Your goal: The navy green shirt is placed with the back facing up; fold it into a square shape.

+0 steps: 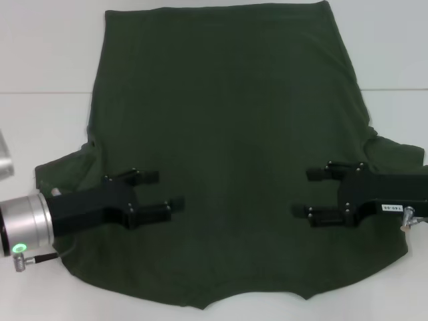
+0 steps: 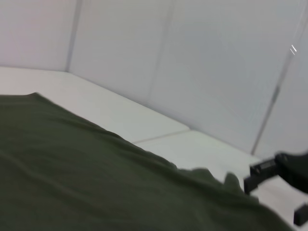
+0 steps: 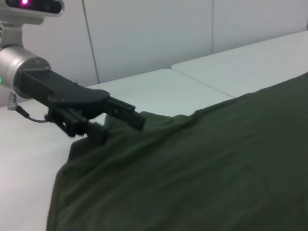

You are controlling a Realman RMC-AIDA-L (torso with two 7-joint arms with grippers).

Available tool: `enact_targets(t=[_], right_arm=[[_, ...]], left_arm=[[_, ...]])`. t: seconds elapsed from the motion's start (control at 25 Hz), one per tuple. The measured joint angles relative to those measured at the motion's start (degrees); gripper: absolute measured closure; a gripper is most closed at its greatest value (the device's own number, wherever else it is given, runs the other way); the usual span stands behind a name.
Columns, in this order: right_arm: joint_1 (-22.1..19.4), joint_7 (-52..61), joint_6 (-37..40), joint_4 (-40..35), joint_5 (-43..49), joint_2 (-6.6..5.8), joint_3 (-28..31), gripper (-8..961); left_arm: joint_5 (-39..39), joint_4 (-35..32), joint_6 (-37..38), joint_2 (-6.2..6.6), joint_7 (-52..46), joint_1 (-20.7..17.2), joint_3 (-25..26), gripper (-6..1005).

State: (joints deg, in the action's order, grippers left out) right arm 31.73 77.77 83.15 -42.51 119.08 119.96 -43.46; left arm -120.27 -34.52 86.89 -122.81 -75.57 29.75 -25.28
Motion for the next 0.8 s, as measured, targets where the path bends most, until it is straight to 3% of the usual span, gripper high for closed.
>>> enact_targets(t=[0.2, 0.4, 0.64, 0.8], right_arm=[[0.0, 0.9, 0.2, -0.4, -0.2, -0.14, 0.4, 69], [0.0, 1.1, 0.3, -0.4, -0.5, -0.16, 0.2, 71], [0.1, 1.1, 0.3, -0.1, -0.5, 0.0, 0.0, 71], [0.4, 1.0, 0.2, 0.0, -0.5, 0.01, -0.1, 71]], left_arm=[[0.6, -0.6, 0.7, 1.29, -18.1, 0.1, 5.9, 94], [-4.8, -5.2, 0.4, 3.84, -45.3, -1.2, 9.8, 94], [-13.0, -10.5, -1.6, 5.01, -57.3, -1.3, 10.1, 93], [-14.6, -13.2, -3.4, 6.17, -58.4, -0.4, 11.1, 93]])
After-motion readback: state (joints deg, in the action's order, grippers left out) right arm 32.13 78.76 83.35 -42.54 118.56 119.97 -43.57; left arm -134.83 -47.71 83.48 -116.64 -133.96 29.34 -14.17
